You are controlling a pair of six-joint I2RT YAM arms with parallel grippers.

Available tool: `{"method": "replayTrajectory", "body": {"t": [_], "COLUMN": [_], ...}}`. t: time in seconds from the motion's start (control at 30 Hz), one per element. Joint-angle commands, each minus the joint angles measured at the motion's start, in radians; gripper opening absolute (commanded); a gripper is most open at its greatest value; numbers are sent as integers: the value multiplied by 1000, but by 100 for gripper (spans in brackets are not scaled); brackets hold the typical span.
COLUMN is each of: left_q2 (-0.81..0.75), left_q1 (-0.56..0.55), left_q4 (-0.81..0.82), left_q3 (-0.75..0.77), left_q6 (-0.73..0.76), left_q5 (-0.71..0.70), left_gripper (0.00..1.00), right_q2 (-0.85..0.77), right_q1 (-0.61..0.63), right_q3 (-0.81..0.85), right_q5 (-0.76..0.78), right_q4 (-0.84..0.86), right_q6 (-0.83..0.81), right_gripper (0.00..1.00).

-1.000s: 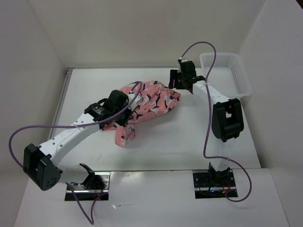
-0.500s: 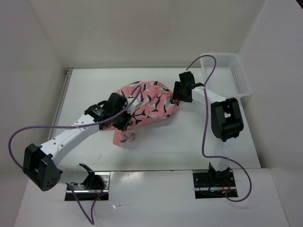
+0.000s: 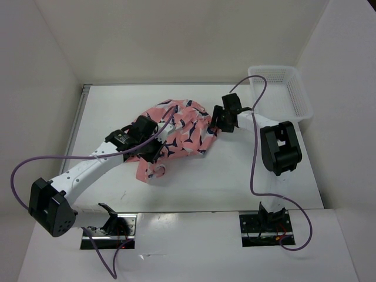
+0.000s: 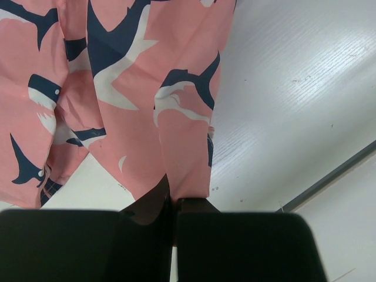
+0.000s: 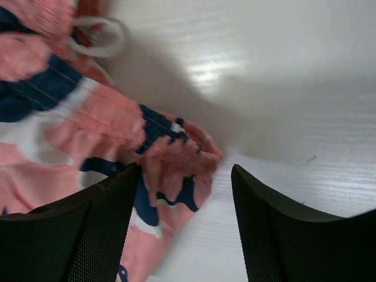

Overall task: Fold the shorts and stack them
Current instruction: Move the shorts to the center of the board, then flatten the shorts out

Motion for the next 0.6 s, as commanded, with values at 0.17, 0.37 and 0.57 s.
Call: {"method": "replayTrajectory", "body": {"t": [0.17, 0.37, 0.57], "left_q2": [2, 11, 11], "left_q1": [7, 7, 30], "left_q4": [0, 0, 13], "left_q3": [-9, 10, 35], "left_q6": [3, 3, 3], "left_q5": [1, -8, -91], "left_gripper": [1, 1, 1], "right_q2": [-10, 55, 8], "right_q1": [-5, -5, -5], "right_q3": [-103, -56, 22], "right_q5": [-31, -1, 62], "right_q4": [76, 110, 119], "right_q6": [26, 16, -116], "right_gripper": [70, 29, 0]}}
